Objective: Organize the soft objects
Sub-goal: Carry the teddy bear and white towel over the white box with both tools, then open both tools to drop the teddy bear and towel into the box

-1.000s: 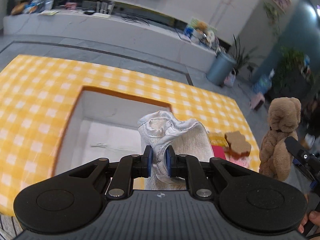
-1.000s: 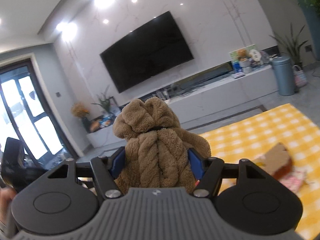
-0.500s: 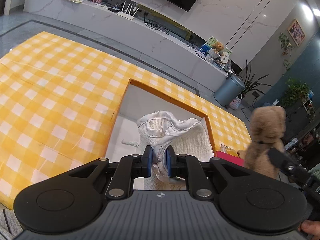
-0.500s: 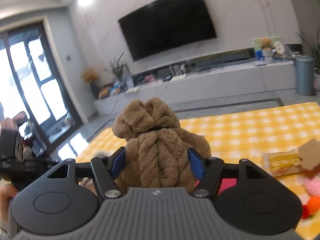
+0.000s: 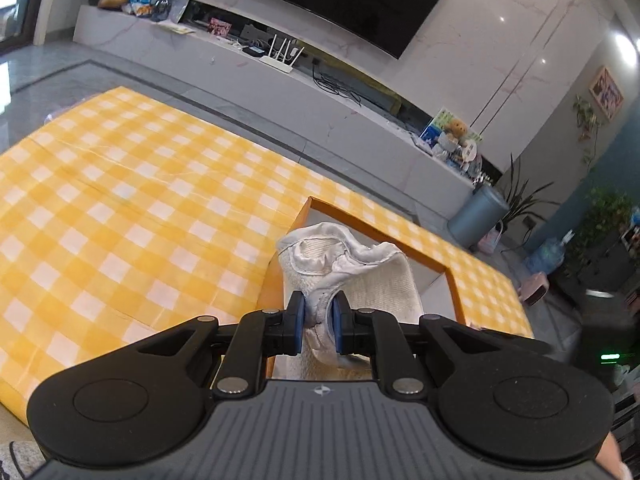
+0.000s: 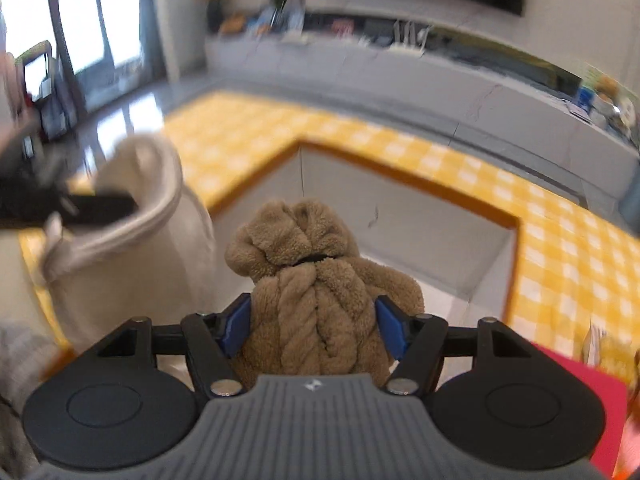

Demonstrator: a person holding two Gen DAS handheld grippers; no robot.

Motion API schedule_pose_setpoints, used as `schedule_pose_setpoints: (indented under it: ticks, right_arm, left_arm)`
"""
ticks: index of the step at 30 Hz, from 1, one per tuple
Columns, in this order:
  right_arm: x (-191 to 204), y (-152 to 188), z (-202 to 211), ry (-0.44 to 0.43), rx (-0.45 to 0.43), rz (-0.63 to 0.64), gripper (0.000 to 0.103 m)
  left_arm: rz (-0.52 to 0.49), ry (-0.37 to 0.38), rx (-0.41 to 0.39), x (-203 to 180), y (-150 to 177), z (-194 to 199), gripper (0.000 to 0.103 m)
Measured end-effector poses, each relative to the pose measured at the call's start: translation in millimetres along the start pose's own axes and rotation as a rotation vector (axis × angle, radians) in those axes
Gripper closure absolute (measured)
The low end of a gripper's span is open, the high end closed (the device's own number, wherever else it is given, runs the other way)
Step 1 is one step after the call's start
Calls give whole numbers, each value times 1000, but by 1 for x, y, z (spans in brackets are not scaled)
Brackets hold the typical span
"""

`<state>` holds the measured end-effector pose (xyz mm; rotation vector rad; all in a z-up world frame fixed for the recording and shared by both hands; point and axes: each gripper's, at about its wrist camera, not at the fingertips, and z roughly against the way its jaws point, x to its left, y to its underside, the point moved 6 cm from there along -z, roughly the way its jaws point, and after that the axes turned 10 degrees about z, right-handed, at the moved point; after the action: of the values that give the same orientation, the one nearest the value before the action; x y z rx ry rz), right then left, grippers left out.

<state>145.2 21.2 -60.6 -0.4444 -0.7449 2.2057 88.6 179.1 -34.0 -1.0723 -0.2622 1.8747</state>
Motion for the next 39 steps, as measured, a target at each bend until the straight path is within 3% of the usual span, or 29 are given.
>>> schedule_pose_setpoints:
  ticks: [3, 13, 20, 22, 25, 29, 33, 39]
  right_arm:
    - [7, -5, -23, 10, 54, 103, 40]
    - [41, -10, -69, 22, 106, 359, 44]
    - [34, 0, -76, 10, 117, 378, 43]
    - [30, -1, -75, -5, 111, 353, 36]
    - [26, -9, -68, -28, 83, 286, 28]
    - [24, -17, -36, 25, -31, 288, 11]
    - [10, -15, 2, 88, -104, 268, 9]
    - [-15, 5, 63, 137, -181, 227, 7]
  left_arm:
    - [16, 7, 4, 5, -2, -2, 87]
    - [53, 6, 8, 10, -2, -3, 87]
    - [62, 5, 11, 11, -2, -5, 87]
    - [63, 7, 8, 12, -2, -5, 87]
    - [65, 18, 4, 11, -2, -3, 87]
    - [64, 38, 0, 8, -3, -1, 87]
    - [23, 65, 9, -2, -1, 1, 87]
    - [10, 166, 24, -24, 4, 6, 87]
